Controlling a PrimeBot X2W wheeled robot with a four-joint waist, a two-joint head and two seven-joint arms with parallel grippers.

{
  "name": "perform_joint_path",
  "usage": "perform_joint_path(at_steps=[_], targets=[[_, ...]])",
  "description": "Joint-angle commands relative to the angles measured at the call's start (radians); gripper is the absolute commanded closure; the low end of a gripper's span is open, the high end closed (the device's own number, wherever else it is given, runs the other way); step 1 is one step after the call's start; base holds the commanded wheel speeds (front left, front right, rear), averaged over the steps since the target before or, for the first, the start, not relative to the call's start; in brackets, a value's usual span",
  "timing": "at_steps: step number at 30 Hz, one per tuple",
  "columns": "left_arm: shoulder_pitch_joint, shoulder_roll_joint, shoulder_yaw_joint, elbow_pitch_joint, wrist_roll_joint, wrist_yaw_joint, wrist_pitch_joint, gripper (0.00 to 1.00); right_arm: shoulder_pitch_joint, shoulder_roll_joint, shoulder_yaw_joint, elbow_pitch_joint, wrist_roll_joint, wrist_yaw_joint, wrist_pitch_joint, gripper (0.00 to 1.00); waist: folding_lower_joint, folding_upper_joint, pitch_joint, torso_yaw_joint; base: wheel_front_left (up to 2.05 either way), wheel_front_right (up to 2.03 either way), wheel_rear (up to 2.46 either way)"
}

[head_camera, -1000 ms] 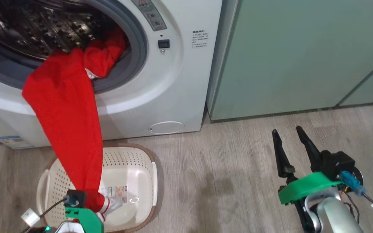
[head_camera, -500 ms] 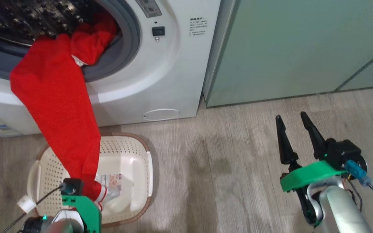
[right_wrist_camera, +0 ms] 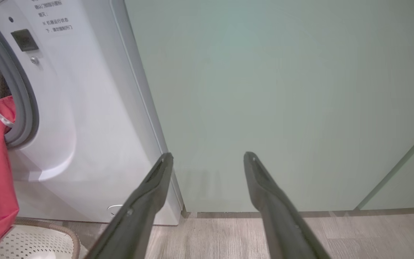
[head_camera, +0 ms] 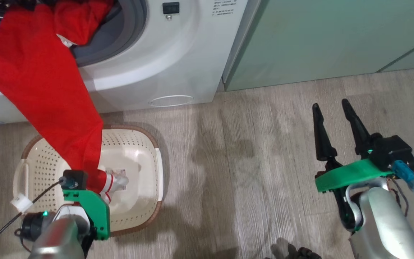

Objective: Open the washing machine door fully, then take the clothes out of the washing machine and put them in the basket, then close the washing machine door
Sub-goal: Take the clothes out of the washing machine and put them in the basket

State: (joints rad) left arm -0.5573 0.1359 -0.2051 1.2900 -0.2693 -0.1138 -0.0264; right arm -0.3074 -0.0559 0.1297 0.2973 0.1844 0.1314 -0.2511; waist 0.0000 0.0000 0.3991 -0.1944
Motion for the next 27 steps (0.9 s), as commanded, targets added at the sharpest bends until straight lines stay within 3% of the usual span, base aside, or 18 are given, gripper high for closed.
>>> perform_joint_path(at_steps=[1,3,5,6,21,27], targets=[[0.004,0.023,0.022,-0.002,-0.011,0.002,-0.006,0.87,-0.007,-0.001,0.01,-0.032,-0.007,-0.001,-0.011,0.0,0.0,0.0,-0.005,0.0,0.0,0.0,0.0],[0.017,0.017,0.021,-0.001,-0.018,-0.001,-0.006,0.67,-0.005,-0.001,0.001,-0.032,-0.007,-0.001,-0.011,0.0,0.0,0.0,-0.018,0.002,0.0,0.0,0.0],[0.029,0.015,0.022,-0.001,-0.022,0.004,-0.025,0.05,-0.001,-0.001,-0.003,-0.029,-0.008,-0.001,-0.011,0.0,0.0,0.0,-0.036,0.004,0.0,0.0,0.0],[0.035,0.013,0.023,-0.001,-0.026,0.008,-0.035,0.0,0.002,-0.001,-0.003,-0.027,-0.009,-0.001,-0.011,0.0,0.0,0.0,-0.047,0.006,0.0,0.0,0.0],[0.098,0.028,0.055,-0.011,-0.077,0.01,-0.216,0.0,0.084,-0.005,0.008,0.005,0.005,-0.001,-0.011,0.0,0.0,0.0,-0.222,0.029,0.0,0.0,0.0],[0.143,0.053,0.096,-0.127,-0.103,0.005,-0.235,0.0,0.133,-0.004,0.007,0.017,0.015,-0.001,-0.011,0.0,0.0,0.0,-0.296,0.033,0.0,0.0,0.0]])
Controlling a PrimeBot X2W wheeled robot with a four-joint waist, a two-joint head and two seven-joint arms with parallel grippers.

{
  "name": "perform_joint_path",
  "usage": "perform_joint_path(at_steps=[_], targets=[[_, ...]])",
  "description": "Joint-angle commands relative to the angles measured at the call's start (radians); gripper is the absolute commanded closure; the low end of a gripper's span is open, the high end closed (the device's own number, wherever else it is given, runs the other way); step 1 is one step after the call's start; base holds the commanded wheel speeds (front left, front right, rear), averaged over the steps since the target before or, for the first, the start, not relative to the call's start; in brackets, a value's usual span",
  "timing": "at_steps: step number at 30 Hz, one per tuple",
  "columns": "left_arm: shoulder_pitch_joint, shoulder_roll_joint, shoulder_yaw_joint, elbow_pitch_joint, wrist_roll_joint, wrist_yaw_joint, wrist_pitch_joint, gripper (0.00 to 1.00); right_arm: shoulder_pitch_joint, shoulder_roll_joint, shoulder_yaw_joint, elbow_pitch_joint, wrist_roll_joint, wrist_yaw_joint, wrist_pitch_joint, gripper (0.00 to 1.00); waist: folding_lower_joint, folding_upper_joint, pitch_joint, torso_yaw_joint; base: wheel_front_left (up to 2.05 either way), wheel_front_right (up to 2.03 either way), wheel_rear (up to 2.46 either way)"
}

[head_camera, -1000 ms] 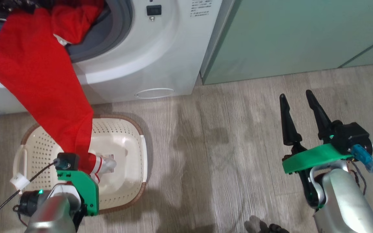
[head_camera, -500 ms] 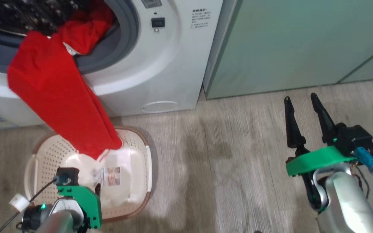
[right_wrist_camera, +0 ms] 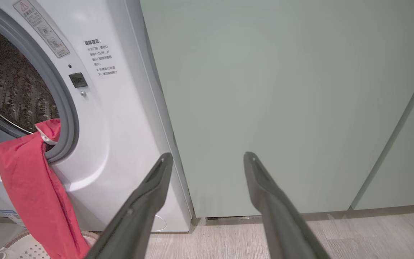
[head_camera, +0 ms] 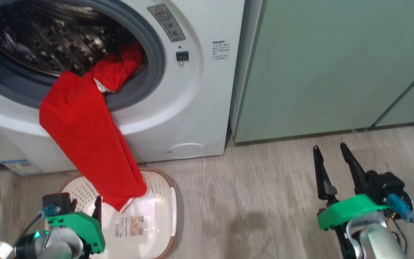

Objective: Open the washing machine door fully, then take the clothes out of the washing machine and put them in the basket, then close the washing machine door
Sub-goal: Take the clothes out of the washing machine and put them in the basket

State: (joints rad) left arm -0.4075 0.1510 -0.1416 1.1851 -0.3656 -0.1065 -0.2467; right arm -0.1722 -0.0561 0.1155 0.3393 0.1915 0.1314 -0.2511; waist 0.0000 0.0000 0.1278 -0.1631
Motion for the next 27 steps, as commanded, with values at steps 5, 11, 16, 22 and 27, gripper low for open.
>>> perform_joint_path(at_steps=[5,11,16,22,27], targets=[[0.131,0.065,0.117,-0.298,0.002,0.023,-0.015,0.0,0.039,-0.003,0.023,-0.023,0.016,-0.001,-0.011,0.0,0.0,0.0,-0.079,0.002,0.0,0.0,0.0],[0.264,0.052,0.197,-0.505,0.011,0.019,-0.015,0.0,0.068,0.0,0.021,-0.024,0.021,-0.001,-0.011,0.0,0.0,0.0,-0.103,0.003,0.0,0.0,0.0],[0.281,0.057,0.207,-0.537,0.006,0.014,-0.008,0.0,0.071,0.002,0.023,-0.024,0.023,-0.001,-0.011,0.0,0.0,0.0,-0.105,0.003,0.0,0.0,0.0],[0.181,0.066,0.189,-0.544,-0.023,0.011,0.15,0.0,0.059,0.004,0.024,-0.029,0.024,-0.001,-0.011,0.0,0.0,0.0,-0.08,0.004,0.0,0.0,0.0],[0.067,0.089,0.159,-0.561,-0.018,0.021,0.301,0.0,0.036,0.004,0.031,-0.036,0.023,-0.001,-0.011,0.0,0.0,0.0,-0.037,-0.004,0.0,0.0,0.0]])
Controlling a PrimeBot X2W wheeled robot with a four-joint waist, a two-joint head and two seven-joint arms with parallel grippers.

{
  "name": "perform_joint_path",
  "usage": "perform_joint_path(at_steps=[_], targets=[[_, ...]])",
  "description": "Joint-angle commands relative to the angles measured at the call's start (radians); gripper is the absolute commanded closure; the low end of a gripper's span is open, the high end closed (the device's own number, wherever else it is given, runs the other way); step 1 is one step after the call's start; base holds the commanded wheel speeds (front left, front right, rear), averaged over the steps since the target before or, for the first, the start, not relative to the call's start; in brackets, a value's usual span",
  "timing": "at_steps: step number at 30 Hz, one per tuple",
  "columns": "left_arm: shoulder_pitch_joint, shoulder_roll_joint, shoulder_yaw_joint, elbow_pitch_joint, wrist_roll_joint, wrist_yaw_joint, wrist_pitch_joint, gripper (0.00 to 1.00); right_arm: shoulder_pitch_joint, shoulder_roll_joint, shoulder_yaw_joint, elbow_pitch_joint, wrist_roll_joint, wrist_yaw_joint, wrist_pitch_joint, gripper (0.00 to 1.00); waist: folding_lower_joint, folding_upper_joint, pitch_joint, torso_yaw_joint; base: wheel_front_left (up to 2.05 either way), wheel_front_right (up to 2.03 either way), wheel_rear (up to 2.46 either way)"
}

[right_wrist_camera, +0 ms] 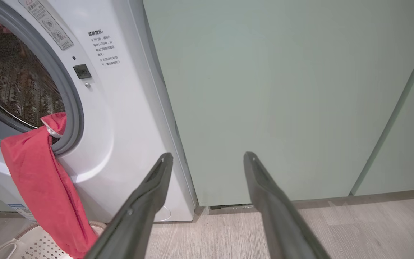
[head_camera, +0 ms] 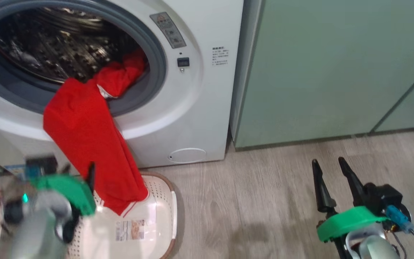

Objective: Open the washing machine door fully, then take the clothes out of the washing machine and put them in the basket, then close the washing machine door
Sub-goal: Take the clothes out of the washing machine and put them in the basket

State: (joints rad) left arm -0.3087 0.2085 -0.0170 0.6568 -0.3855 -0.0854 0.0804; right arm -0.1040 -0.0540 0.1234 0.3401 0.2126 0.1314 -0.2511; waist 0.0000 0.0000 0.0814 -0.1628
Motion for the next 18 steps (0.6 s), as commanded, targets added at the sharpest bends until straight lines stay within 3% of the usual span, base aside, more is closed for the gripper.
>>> perform_joint_path(at_steps=[1,9,18], targets=[[-0.067,0.04,0.033,-0.035,0.003,0.009,0.008,0.0,-0.039,0.002,0.025,-0.038,0.001,-0.001,-0.011,0.0,0.0,0.0,0.022,-0.007,0.0,0.0,0.0],[-0.348,0.108,-0.033,0.017,0.083,0.087,0.248,0.0,-0.102,0.003,0.027,-0.055,0.002,-0.001,-0.011,0.0,0.0,0.0,0.151,-0.043,0.0,0.0,0.0],[-0.62,0.157,-0.091,0.165,0.141,0.083,0.322,0.0,-0.17,0.004,0.027,-0.082,0.024,-0.001,-0.011,0.0,0.0,0.0,0.298,-0.088,0.0,0.0,0.0]])
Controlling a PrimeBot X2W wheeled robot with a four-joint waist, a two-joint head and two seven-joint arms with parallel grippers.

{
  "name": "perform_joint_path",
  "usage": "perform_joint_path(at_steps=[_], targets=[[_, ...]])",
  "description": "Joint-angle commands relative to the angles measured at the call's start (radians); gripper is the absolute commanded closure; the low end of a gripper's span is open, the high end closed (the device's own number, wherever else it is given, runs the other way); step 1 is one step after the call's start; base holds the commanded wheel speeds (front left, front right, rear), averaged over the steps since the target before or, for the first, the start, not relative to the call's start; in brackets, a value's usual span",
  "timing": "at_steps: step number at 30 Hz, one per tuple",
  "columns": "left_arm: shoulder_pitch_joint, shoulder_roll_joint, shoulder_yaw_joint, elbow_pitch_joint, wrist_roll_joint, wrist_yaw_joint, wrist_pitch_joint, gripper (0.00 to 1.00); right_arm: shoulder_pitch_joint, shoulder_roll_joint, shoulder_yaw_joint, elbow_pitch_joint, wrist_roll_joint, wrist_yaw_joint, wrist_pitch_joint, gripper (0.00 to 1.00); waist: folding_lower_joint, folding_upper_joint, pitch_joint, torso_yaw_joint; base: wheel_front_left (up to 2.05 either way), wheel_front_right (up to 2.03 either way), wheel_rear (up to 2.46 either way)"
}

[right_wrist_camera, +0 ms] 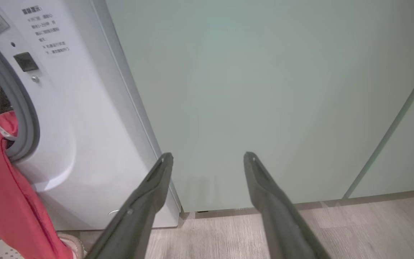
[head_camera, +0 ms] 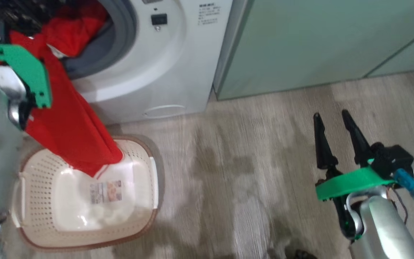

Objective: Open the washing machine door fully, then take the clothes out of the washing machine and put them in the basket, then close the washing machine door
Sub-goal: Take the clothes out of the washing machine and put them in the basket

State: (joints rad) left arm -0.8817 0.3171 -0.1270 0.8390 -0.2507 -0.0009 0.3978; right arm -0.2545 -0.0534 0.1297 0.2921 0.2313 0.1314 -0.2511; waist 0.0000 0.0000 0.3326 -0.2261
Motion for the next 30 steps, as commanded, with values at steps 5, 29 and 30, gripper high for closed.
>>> perform_joint_path(at_steps=[5,29,30], targets=[[-0.16,0.041,-0.013,0.089,0.026,-0.011,0.014,0.0,-0.047,0.003,0.015,-0.045,0.014,-0.001,-0.011,0.0,0.0,0.0,0.099,-0.037,0.0,0.0,0.0],[-0.23,0.051,-0.097,0.384,0.077,0.031,-0.121,1.0,-0.044,0.003,0.003,-0.042,0.02,-0.001,-0.011,0.0,0.0,0.0,0.088,-0.027,0.0,0.0,0.0],[-0.221,0.05,-0.096,0.386,0.074,0.028,-0.14,1.0,-0.04,0.003,0.004,-0.039,0.019,-0.001,-0.011,0.0,0.0,0.0,0.077,-0.022,0.0,0.0,0.0]])
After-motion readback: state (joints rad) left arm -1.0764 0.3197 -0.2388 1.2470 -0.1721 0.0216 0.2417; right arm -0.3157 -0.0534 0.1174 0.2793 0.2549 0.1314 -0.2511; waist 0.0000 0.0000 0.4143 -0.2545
